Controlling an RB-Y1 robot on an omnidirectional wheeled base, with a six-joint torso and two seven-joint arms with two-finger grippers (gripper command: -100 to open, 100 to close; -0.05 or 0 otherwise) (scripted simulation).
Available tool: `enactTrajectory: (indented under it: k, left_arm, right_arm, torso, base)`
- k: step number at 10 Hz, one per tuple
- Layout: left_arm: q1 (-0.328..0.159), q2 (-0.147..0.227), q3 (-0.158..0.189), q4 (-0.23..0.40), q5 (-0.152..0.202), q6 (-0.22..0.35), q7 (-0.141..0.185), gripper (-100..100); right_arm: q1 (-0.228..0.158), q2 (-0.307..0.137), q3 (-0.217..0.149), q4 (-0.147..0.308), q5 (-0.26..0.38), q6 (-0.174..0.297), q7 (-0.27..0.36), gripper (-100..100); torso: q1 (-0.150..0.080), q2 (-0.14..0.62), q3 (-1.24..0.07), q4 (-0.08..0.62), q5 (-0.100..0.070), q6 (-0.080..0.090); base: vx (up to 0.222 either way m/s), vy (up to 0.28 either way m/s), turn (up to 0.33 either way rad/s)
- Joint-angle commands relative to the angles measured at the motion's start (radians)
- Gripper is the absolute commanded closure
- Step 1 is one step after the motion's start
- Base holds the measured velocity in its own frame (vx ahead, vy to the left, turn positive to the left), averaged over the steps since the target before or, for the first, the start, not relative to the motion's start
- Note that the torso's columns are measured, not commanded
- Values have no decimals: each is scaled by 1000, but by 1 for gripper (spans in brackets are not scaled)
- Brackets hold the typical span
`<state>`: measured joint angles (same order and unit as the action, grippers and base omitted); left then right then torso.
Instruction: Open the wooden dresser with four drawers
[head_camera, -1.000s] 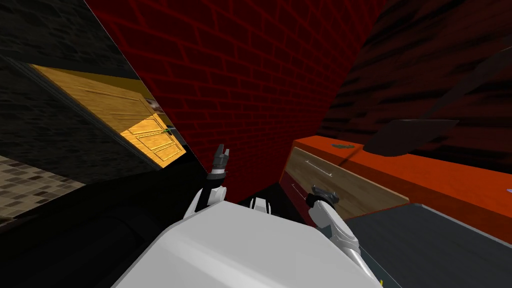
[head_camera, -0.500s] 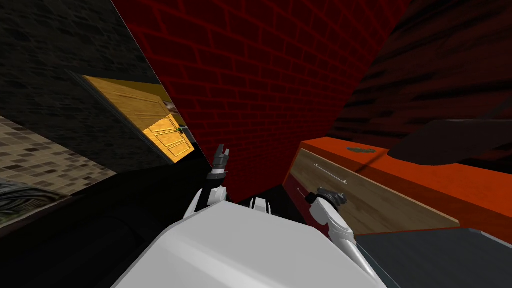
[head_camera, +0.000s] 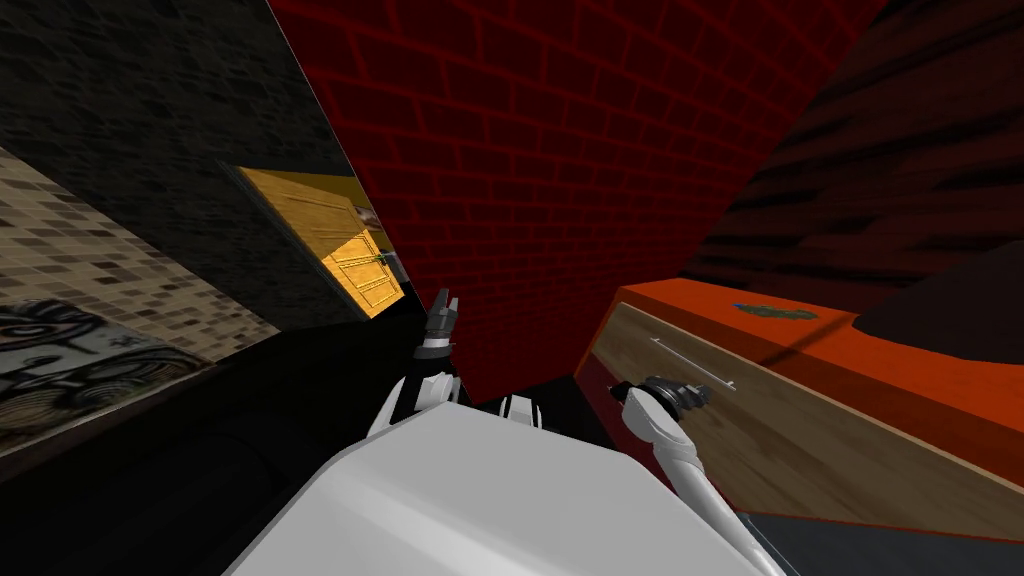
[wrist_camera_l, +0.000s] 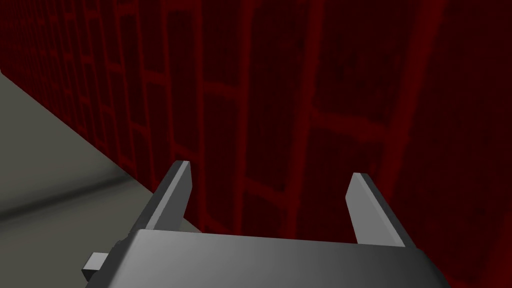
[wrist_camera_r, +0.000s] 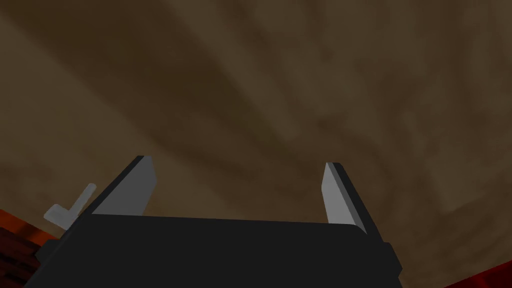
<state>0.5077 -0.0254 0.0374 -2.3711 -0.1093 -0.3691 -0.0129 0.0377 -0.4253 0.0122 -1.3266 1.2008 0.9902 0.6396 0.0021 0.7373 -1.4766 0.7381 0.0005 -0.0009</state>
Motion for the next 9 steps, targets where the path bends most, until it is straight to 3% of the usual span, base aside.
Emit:
enactTrajectory:
  k: [1,6,9]
  left_arm:
    - [0,0,0,0,0,0,0,0]
    - [0,0,-1,0,0,0,0,0]
    - [0,0,-1,0,0,0,0,0]
  right_arm:
    - [-26,-14,4,33,45,64,27,-100]
    - [-87,-52,12,116,138,176,71,-100]
    - [-108,-69,14,144,173,218,87,-100]
  torso:
    - [-1,0,0,0,0,1]
    - [-1,0,0,1,1,-1]
    - [-1,0,0,0,0,1]
  base:
    - [9,29,109]
    - [13,37,134]
    - [11,22,96]
